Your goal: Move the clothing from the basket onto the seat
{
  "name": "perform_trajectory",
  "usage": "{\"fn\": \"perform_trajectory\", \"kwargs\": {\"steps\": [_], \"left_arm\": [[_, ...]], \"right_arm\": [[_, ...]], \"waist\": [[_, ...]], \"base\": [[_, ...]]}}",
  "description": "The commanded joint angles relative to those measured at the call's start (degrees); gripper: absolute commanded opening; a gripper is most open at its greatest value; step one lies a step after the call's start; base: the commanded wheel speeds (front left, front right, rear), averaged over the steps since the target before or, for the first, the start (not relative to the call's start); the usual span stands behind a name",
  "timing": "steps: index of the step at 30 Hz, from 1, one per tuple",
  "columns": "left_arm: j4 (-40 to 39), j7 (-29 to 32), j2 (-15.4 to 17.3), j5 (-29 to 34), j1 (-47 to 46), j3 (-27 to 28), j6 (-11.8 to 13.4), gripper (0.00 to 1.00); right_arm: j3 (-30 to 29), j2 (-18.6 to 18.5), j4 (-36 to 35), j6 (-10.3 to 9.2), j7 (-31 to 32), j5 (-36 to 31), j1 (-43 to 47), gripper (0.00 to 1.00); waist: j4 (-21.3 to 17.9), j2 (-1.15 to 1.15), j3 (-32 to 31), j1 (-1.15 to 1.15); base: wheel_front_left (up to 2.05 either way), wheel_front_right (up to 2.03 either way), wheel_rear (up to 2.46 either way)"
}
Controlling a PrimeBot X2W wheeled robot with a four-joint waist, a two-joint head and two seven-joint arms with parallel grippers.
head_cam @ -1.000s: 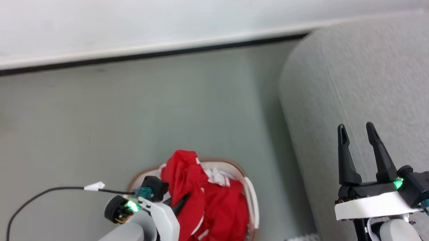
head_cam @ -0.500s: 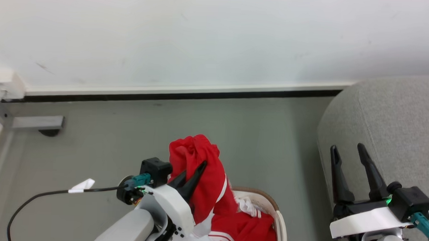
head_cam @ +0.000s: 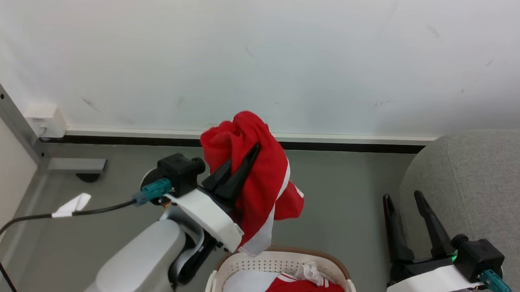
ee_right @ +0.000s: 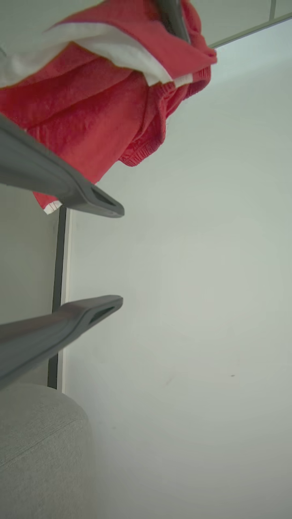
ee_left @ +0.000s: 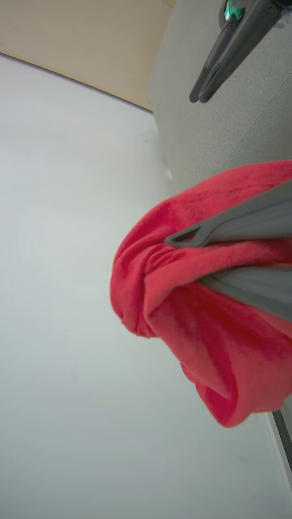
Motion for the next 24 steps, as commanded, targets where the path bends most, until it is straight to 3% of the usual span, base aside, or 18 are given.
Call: {"fn": "perform_trajectory", "kwargs": {"steps": [1, 16, 24], "left_arm": [[-1.2, 0.4, 0.8, -0.1, -0.7, 0.4, 0.4, 0.00], [-9.1, 2.6, 3.7, -2.3, -1.2, 3.8, 3.4, 0.00], [-8.6, 2.4, 3.2, -2.5, -0.2, 3.1, 3.6, 0.00]], "right_arm": [[0.4, -0.2, -0.1, -0.12, -0.1, 0.3, 0.8, 1.00], [4.1, -0.2, -0.9, -0.12, -0.1, -0.3, 0.1, 1.00], [16.9, -0.2, -0.7, -0.12, -0.1, 0.1, -1.9, 1.00]], "waist": [[0.2, 0.00, -0.2, 0.01], [-0.2, 0.00, 0.6, 0.01], [0.6, 0.00, -0.1, 0.01]], "base": [[0.00, 0.00, 0.00], [0.00, 0.00, 0.00], [0.00, 0.00, 0.00]]}}
